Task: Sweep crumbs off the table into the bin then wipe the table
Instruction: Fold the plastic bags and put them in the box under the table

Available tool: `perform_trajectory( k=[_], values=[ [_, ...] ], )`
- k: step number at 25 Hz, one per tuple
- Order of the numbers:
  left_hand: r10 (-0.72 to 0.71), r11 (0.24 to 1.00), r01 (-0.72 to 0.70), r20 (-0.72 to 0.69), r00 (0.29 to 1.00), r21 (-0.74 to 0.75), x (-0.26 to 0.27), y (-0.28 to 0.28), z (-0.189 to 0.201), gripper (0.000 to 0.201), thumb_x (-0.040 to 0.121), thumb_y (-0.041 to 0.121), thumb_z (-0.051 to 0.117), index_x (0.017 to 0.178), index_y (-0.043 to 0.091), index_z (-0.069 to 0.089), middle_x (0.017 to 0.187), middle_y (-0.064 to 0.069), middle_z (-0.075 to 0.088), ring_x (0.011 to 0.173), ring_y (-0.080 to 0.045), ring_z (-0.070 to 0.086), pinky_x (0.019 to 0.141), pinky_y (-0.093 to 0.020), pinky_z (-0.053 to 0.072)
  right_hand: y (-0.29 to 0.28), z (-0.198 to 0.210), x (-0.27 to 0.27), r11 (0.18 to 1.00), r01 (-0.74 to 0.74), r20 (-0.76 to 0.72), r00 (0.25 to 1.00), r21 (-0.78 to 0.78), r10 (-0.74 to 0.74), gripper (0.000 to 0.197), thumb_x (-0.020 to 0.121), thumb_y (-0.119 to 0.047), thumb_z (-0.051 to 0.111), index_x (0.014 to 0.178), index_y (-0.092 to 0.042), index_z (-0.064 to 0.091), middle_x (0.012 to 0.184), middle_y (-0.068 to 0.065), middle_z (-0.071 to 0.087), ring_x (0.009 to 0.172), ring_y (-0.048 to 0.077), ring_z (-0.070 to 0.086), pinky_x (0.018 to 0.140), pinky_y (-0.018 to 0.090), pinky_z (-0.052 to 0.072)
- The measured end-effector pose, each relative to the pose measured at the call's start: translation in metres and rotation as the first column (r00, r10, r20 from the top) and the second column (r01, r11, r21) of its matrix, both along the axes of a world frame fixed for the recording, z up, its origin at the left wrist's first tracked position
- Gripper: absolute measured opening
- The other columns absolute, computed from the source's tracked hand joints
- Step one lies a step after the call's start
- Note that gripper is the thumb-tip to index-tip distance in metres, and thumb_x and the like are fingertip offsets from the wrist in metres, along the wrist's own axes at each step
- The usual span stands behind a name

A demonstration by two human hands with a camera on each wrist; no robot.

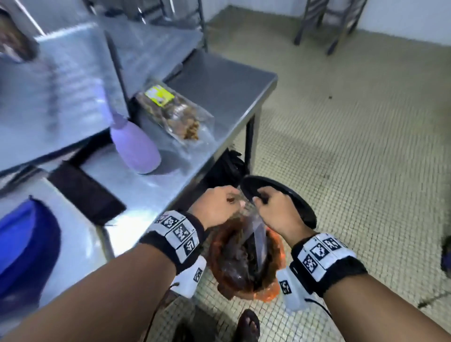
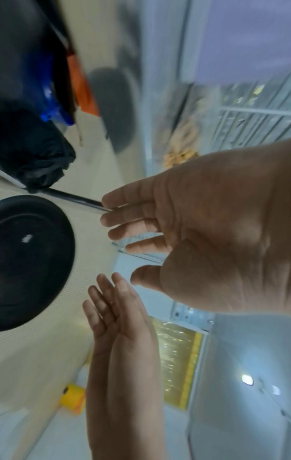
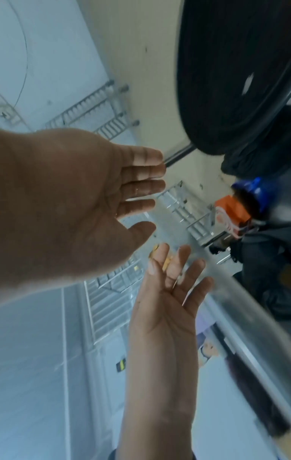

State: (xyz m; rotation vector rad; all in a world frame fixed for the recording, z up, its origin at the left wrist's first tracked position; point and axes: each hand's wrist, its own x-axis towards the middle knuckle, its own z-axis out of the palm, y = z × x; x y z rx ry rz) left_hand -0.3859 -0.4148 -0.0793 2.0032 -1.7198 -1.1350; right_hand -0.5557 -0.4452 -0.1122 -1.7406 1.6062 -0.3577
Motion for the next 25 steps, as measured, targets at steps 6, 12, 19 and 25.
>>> perform_trajectory(
  k=[6,12,19,25],
  values=[
    [0.221,0.943,-0.222,-0.032,0.975,-0.248,0.089,0.053,0.099,0.039,0.090,0.037,0.065,0.126,0.023,0.062,0.122,0.005,0.065,0.109,-0.009,0.062,0.099,-0.026,0.044,0.020,0.104,0.079,0.971,-0.163,0.050,0.983,-0.176,0.174,0.035,0.094,-0.034,0.055,0.126,-0.020,0.058,0.122,0.005,0.065,0.113,0.025,0.058,0.094,0.033,0.047],
    [0.466,0.821,-0.401,0.070,0.882,-0.406,0.218,0.175,0.157,0.040,0.089,0.039,0.066,0.126,0.024,0.062,0.119,0.005,0.067,0.098,-0.011,0.061,0.088,-0.022,0.043,0.073,0.186,0.183,0.875,-0.286,0.013,0.949,-0.392,0.316,0.036,0.091,-0.029,0.059,0.125,-0.016,0.060,0.124,0.011,0.064,0.117,0.030,0.057,0.093,0.031,0.041],
    [0.695,0.693,-0.580,0.184,0.695,-0.429,0.378,0.378,0.179,0.049,0.090,0.040,0.065,0.133,0.020,0.055,0.132,-0.002,0.059,0.118,-0.021,0.056,0.098,-0.029,0.042,0.184,0.218,0.323,0.792,-0.417,-0.030,0.891,-0.446,0.453,0.041,0.089,-0.029,0.062,0.127,-0.014,0.059,0.125,0.011,0.064,0.119,0.027,0.056,0.099,0.031,0.039],
    [0.814,0.581,-0.727,0.268,0.515,-0.366,0.473,0.520,0.172,0.054,0.091,0.042,0.062,0.138,0.019,0.049,0.139,-0.007,0.053,0.128,-0.024,0.048,0.104,-0.034,0.038,0.283,0.228,0.440,0.714,-0.567,-0.059,0.798,-0.410,0.600,0.041,0.089,-0.029,0.062,0.128,-0.015,0.058,0.117,0.011,0.068,0.108,0.028,0.062,0.087,0.025,0.042]
  ],
)
